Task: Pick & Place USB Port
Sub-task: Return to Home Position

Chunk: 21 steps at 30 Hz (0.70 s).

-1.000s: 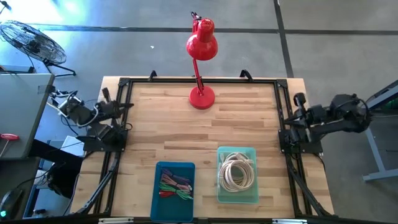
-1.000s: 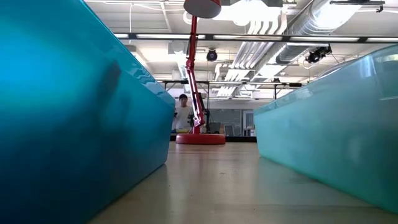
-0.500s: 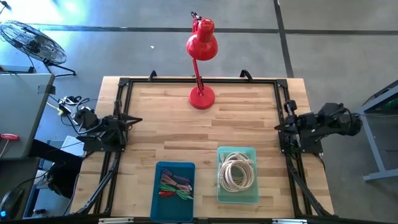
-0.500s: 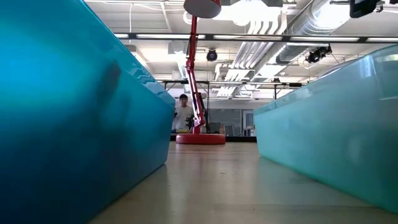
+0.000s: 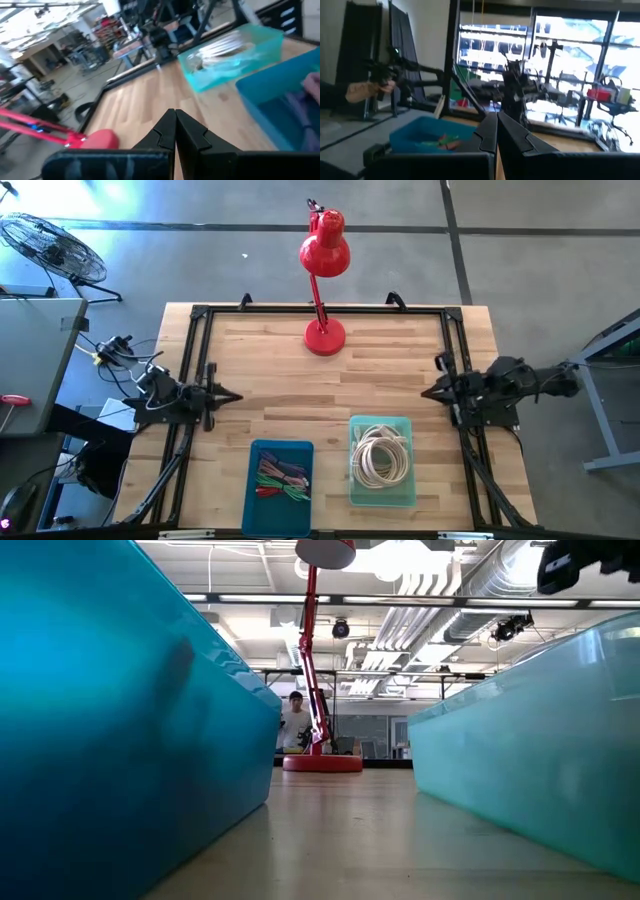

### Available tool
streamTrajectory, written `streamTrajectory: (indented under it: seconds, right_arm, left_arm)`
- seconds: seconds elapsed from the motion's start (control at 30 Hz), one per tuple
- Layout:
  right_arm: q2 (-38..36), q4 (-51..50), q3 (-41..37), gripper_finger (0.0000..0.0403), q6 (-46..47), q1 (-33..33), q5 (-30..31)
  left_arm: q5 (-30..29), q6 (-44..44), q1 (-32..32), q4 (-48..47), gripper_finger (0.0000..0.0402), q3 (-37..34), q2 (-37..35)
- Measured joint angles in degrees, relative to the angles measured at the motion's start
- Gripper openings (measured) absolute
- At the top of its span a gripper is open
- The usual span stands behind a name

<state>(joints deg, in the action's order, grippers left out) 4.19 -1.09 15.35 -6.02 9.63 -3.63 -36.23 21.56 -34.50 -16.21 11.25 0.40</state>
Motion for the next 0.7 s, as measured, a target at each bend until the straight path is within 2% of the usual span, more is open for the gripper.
streamTrajectory:
  seconds: [0.3,0.47,0.7]
  right_arm:
    - [2.6,11.6,-10.1,0.0,0.0,-0.6,1.8]
    - [2.6,12.1,-12.8,0.0,2.3,-3.1,0.4]
    - [2.6,12.3,-14.8,0.0,3.2,-6.1,-1.5]
  left_arm:
    - [4.1,-2.3,0.0,3.5,0.0,-5.1,0.0]
    - [7.4,-2.6,0.0,4.2,0.0,-5.7,0.0]
    - [8.8,-0.8,0.0,3.9,0.0,-5.9,0.0]
